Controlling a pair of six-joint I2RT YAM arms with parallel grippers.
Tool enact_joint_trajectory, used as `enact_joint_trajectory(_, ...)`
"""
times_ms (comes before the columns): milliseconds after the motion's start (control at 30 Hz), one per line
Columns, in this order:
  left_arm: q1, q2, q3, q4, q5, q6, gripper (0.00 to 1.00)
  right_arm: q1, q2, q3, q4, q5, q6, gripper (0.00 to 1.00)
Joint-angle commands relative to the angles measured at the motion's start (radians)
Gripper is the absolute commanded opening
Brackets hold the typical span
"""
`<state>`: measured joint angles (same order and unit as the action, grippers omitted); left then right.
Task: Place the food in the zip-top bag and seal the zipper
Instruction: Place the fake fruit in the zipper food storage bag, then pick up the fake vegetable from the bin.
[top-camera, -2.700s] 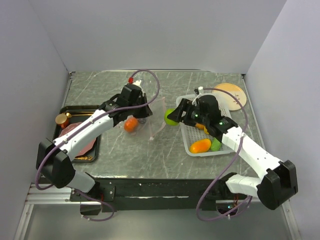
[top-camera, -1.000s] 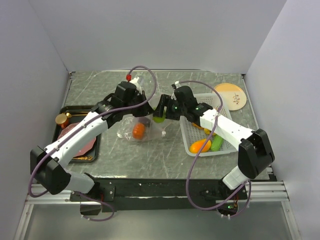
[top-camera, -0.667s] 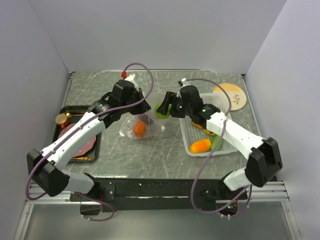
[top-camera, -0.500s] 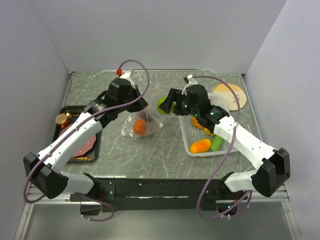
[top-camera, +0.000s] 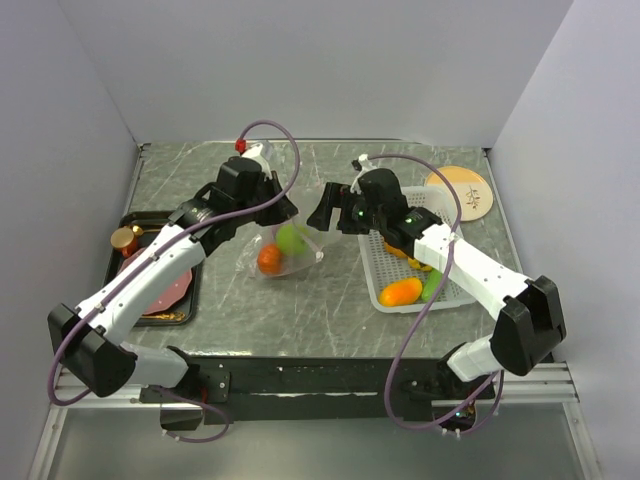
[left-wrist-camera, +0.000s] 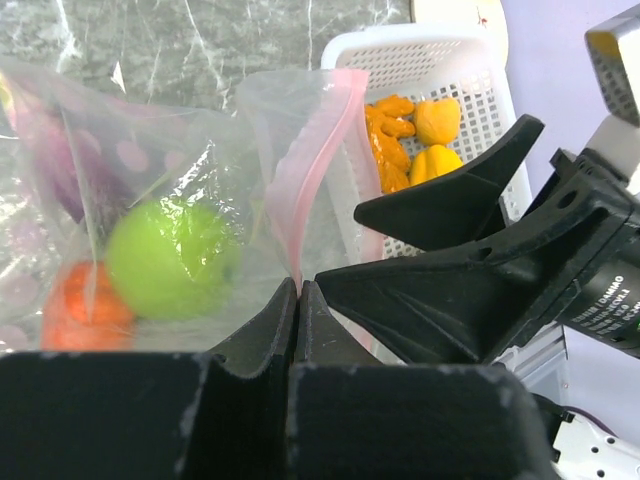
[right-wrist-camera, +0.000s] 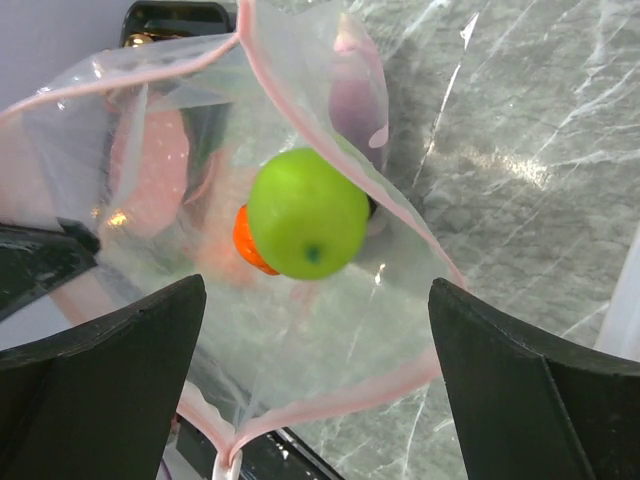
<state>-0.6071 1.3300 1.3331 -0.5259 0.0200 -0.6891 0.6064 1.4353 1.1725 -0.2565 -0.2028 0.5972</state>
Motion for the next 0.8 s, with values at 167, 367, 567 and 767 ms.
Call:
enact_joint_trajectory(167, 0.007, -0.020, 0.186, -0.113, -0.052, 0.063, 0.01, -0.022, -0.180, -0.043, -0.019, 0.250, 0.035, 1.00)
enact_joint_trajectory(367, 0.088, -0.086, 0.190, -0.164, -0.191, 0.041, 0.01, -0.080, -0.314, -0.152, 0.003, 0.307, 0.045, 1.00)
enact_joint_trajectory(567, 0.107, -0.023, 0.152, -0.178, -0.168, 0.027, 0.01, -0.148, -0.305, -0.214, -0.058, 0.319, 0.062, 1.00)
enact_joint_trajectory(767, 0.075, -0.026, 0.230, -0.175, -0.077, 0.049, 0.01, -0.204, -0.322, -0.267, -0.061, 0.286, 0.070, 1.00)
